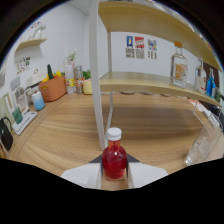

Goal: Make me a cup of Vodka Sunrise.

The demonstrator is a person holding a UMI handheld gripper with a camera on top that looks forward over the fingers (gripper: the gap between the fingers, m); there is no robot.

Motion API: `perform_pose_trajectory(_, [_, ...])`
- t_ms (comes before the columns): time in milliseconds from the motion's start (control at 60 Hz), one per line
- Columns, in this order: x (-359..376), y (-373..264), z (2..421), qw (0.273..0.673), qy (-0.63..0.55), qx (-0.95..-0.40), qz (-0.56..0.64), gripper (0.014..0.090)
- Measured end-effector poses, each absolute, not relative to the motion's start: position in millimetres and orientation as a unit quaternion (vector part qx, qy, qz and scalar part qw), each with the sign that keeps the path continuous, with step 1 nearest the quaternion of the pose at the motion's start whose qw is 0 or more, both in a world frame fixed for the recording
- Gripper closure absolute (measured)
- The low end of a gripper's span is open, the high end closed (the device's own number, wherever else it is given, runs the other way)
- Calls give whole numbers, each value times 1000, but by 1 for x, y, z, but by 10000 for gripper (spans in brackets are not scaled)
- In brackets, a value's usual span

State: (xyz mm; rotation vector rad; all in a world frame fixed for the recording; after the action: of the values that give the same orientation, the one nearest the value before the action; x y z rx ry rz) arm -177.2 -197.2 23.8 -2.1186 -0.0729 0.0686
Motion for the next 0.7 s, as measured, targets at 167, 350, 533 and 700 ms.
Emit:
perform_pose_trajectory(167, [-178, -199, 15, 469, -25, -882, 35, 698])
perform_pose_trajectory(350, [-179, -208, 11, 458, -27, -887, 41, 685])
perform_pose_trajectory(533, [-180, -221, 6, 445, -46, -893, 46, 668])
perform_pose_trajectory(700, [-182, -230, 26, 461, -54, -883, 75, 292])
